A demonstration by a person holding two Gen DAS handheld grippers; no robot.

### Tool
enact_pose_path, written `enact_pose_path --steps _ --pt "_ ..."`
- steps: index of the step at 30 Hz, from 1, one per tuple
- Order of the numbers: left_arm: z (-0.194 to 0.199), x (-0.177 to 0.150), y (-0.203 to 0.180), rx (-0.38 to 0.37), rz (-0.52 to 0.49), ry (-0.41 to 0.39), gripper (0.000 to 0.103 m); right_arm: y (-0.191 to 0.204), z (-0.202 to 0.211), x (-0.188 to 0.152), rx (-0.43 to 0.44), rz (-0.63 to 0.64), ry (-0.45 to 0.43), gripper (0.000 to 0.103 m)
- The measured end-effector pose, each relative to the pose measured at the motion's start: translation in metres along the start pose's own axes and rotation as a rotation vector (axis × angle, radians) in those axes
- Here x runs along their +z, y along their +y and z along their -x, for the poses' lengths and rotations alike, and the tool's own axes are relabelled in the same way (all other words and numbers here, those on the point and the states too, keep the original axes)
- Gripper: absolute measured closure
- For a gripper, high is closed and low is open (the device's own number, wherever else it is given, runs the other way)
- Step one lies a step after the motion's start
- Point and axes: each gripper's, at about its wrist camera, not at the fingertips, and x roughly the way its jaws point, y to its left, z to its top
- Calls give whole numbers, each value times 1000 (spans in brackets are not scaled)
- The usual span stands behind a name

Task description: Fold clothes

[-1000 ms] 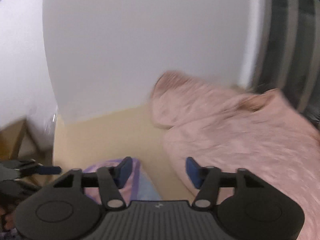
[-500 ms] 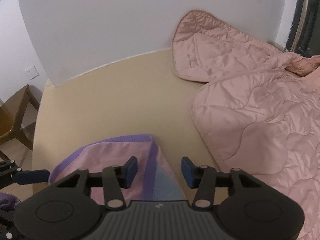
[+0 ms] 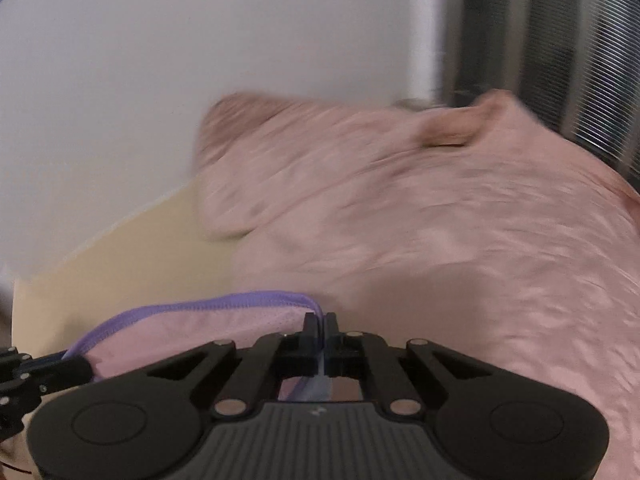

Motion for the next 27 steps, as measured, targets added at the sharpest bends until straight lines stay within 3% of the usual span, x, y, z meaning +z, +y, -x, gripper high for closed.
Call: enact_pose_path --steps 6,10,12,13,14,15,16,18,20,24,27 --pt "-96 55 -45 -43 -112 124 100 -80 23 9 -127 -199 -76 101" --pt "-152 75 -77 -38 -167 170 99 -133 24 10 -227 -333 -72 101" --pt "-163 75 -87 -48 -177 210 93 -160 17 5 -258 -406 -41 97" --pt "-169 75 -92 -54 -182 230 92 -173 12 0 -271 -448 -18 90" --pt "-173 74 -97 -58 -186 244 83 -180 14 -5 -280 -473 -20 82" --pt "-167 72 -98 -64 -189 235 69 -185 17 -10 -289 -491 -33 79" --pt "-159 69 -95 -92 -186 237 63 -185 27 -16 -283 -498 -63 77" --pt "-136 63 -87 -170 -167 252 61 -176 55 -30 -247 -483 -130 68" --pt "-104 53 -77 -260 -127 269 59 -155 89 -50 -189 -434 -187 52" --pt "-19 13 -77 -407 -66 264 40 -114 159 -88 -71 -336 -298 46" --pt "27 -26 -89 -459 -121 281 40 -73 182 -146 2 -269 -290 46"
